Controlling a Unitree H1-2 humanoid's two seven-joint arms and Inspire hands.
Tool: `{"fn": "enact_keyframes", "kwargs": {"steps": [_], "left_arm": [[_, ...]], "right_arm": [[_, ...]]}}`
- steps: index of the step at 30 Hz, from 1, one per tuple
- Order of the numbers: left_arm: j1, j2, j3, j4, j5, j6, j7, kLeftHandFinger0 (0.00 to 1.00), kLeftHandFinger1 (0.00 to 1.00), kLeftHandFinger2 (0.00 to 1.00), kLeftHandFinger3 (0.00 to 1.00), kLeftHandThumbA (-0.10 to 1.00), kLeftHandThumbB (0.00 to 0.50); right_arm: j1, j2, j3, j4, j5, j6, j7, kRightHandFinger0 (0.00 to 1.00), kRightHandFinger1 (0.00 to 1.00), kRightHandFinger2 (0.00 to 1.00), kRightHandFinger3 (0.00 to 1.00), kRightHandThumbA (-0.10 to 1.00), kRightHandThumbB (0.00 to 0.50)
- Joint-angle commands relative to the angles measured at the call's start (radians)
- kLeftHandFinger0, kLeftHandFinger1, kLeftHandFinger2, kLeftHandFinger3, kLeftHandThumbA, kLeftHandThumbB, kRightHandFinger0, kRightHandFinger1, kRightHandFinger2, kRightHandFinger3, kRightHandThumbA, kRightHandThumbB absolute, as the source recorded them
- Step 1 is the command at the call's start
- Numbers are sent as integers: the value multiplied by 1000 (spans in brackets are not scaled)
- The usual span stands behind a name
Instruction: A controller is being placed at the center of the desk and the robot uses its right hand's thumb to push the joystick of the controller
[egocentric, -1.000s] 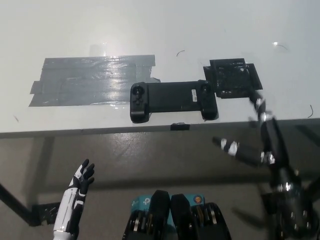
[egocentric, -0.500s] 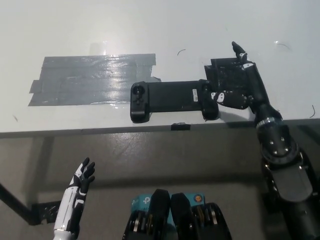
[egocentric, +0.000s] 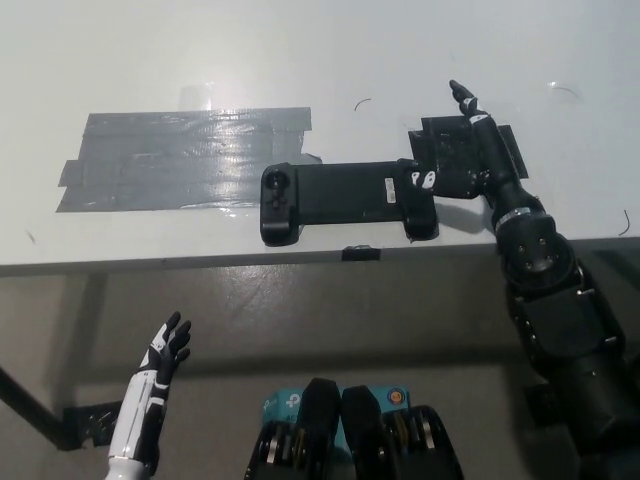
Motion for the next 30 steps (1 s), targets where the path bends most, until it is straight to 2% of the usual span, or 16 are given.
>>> {"fn": "enact_keyframes", "kwargs": {"steps": [1, 5, 6, 10, 13, 19, 21, 22, 26, 28, 30], "left_arm": [[-16, 5, -6, -37, 7, -14, 0, 1000, 1000, 1000, 1000, 990, 107], [-21, 5, -4, -39, 4, -8, 0, 1000, 1000, 1000, 1000, 979, 108], [-21, 6, -4, -39, 4, -9, -1, 1000, 1000, 1000, 1000, 976, 107], [-20, 5, -3, -37, 5, -9, 2, 1000, 1000, 1000, 1000, 967, 115], [-20, 6, -3, -38, 8, -4, 1, 1000, 1000, 1000, 1000, 982, 121], [-28, 6, -3, -32, 6, -13, 1, 1000, 1000, 1000, 1000, 968, 112], [-28, 7, -3, -34, 6, -13, 1, 1000, 1000, 1000, 1000, 965, 99], [-27, 6, -3, -35, 7, -13, 1, 1000, 1000, 1000, 1000, 965, 97], [-26, 6, -4, -36, 12, -6, 2, 1000, 1000, 1000, 1000, 984, 112], [-27, 7, -3, -34, 8, -11, 0, 1000, 1000, 1000, 1000, 985, 110], [-32, 7, -3, -34, 10, -12, 0, 1000, 1000, 1000, 1000, 989, 107]], "right_arm": [[-80, 3, -1, 37, 9, -17, -41, 1000, 1000, 1000, 1000, 1000, 375], [-91, 5, -4, 48, 14, -19, -46, 1000, 1000, 1000, 1000, 1000, 360], [-93, 5, -3, 53, 13, -21, -48, 1000, 1000, 1000, 1000, 1000, 342], [-94, 4, -8, 62, 20, -7, -49, 1000, 1000, 1000, 1000, 1000, 351], [-96, 1, -14, 76, 30, -19, -45, 1000, 1000, 1000, 1000, 992, 327], [-103, -7, -13, 83, 28, -19, -50, 1000, 1000, 1000, 1000, 1000, 333], [-111, -9, -10, 95, 22, -26, -58, 1000, 1000, 1000, 1000, 1000, 375], [-113, -9, -10, 96, 21, -23, -59, 1000, 1000, 1000, 1000, 1000, 379], [-118, -11, -10, 94, 19, -12, -64, 1000, 1000, 1000, 1000, 1000, 326], [-128, -13, -8, 116, 19, -26, -69, 1000, 1000, 1000, 1000, 1000, 317], [-143, -15, -9, 137, 18, -30, -80, 1000, 1000, 1000, 1000, 1000, 266]]}}
